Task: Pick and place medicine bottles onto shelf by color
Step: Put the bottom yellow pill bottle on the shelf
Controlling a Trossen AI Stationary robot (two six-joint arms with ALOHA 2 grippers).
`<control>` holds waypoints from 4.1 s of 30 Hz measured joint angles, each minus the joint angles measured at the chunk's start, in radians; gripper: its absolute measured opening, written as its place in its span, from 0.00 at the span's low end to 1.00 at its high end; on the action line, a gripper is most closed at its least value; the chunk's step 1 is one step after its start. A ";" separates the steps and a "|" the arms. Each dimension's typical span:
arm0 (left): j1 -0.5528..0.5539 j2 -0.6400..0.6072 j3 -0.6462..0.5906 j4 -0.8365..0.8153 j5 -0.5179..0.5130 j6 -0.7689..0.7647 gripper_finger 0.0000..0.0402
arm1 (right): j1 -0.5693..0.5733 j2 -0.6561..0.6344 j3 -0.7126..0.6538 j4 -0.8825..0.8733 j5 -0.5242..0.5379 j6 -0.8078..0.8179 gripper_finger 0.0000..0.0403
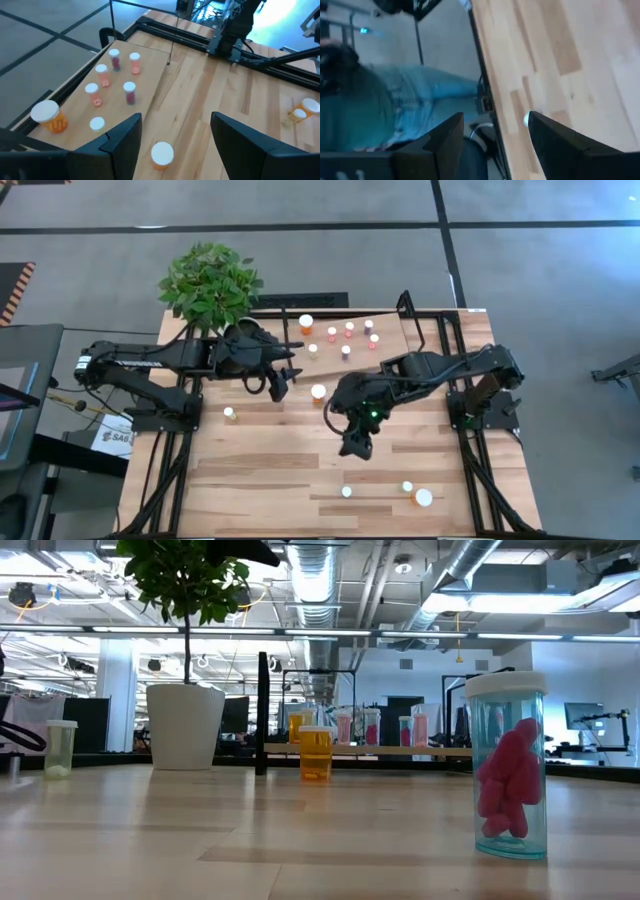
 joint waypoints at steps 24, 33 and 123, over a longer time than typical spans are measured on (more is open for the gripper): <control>0.000 0.000 0.000 -0.053 0.129 -0.001 0.56 | 0.096 -0.054 -0.085 -0.394 0.126 0.471 0.44; -0.035 -0.005 0.000 -0.082 0.111 0.040 0.56 | 0.212 0.059 -0.124 -0.484 0.107 0.639 0.51; -0.017 -0.005 0.000 -0.094 0.031 0.053 0.56 | 0.323 0.206 -0.608 -0.087 -0.144 0.305 0.54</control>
